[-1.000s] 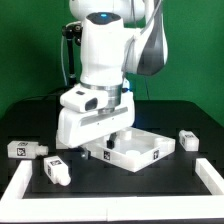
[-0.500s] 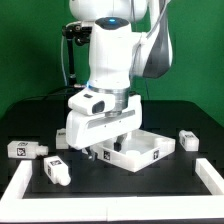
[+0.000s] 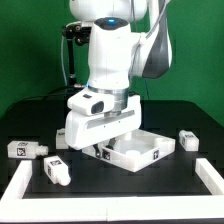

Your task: Assemble one leg

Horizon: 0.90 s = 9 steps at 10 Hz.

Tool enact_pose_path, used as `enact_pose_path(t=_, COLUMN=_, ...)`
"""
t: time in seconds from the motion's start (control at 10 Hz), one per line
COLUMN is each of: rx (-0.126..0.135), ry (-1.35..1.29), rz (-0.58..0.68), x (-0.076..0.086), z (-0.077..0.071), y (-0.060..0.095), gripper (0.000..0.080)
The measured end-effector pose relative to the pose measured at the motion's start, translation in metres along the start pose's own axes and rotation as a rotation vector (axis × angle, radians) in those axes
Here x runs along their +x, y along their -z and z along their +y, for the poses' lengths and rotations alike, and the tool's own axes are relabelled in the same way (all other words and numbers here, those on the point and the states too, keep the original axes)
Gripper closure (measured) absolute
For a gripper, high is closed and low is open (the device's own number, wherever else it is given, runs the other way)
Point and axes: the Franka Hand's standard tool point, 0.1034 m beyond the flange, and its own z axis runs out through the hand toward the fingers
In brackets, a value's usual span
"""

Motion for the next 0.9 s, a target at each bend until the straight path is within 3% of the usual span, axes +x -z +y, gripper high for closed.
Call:
enact_pose_path(t=0.2, rx=-0.005, ry=-0.019, rz=0.003, x=0.001, z=0.001, y=0.001, gripper=0.0746)
enact_pose_path(t=0.3, rx=-0.03, ry=-0.086, rz=0.013, x=0.004, z=0.005, y=0.003, gripper=0.0746)
enact_pose_path(t=0.4, rx=-0.029, ry=-0.203, rz=0.01, x=0.007, z=0.008, y=0.005, gripper=0.0746)
enact_pose_path(t=0.5, rx=-0.014, ry=-0.334, rz=-0.003, x=0.011, z=0.013, y=0.007, gripper=0.0746)
enact_pose_path(t=0.7, rx=0.045, ry=-0.418, rz=-0.054, x=0.018, z=0.024, y=0.011, gripper=0.0746)
enact_pose_path(t=0.9, rx=0.038, ry=-0.411, rz=-0.048, x=0.015, z=0.026, y=0.01, gripper=0.0745)
